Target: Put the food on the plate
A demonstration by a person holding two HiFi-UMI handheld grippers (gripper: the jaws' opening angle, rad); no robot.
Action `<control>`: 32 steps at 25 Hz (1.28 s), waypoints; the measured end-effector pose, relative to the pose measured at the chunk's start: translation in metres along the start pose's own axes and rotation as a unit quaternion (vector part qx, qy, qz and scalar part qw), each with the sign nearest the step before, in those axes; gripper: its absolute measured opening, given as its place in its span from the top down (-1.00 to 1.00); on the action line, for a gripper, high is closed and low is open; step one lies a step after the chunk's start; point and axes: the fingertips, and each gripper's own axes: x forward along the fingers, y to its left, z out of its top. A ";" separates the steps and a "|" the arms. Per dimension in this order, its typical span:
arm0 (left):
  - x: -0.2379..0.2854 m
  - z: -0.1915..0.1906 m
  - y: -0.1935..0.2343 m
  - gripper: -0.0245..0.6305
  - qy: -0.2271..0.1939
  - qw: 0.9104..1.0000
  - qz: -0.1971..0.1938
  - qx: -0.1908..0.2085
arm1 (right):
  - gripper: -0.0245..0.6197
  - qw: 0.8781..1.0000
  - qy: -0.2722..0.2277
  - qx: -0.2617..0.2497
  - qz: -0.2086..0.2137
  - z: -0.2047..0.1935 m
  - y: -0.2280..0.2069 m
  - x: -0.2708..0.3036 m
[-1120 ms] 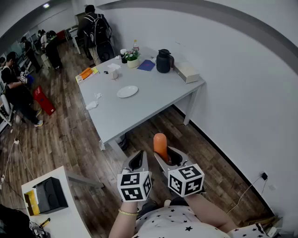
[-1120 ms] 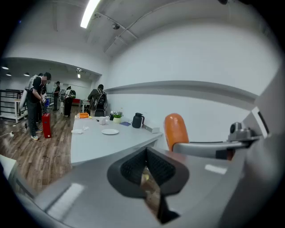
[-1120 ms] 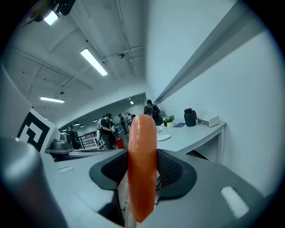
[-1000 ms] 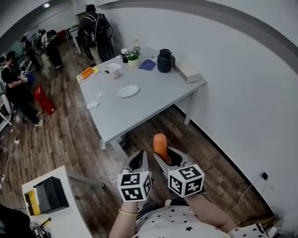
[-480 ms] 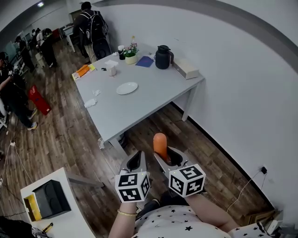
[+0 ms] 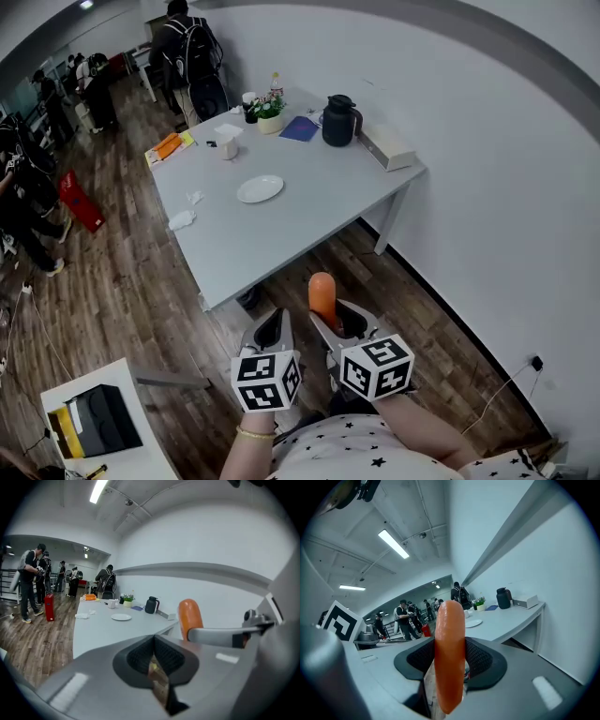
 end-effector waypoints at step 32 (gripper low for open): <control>0.229 0.085 0.119 0.90 -0.006 0.983 0.163 -0.081 | 0.30 0.974 0.106 -0.140 0.145 0.109 -0.143 0.281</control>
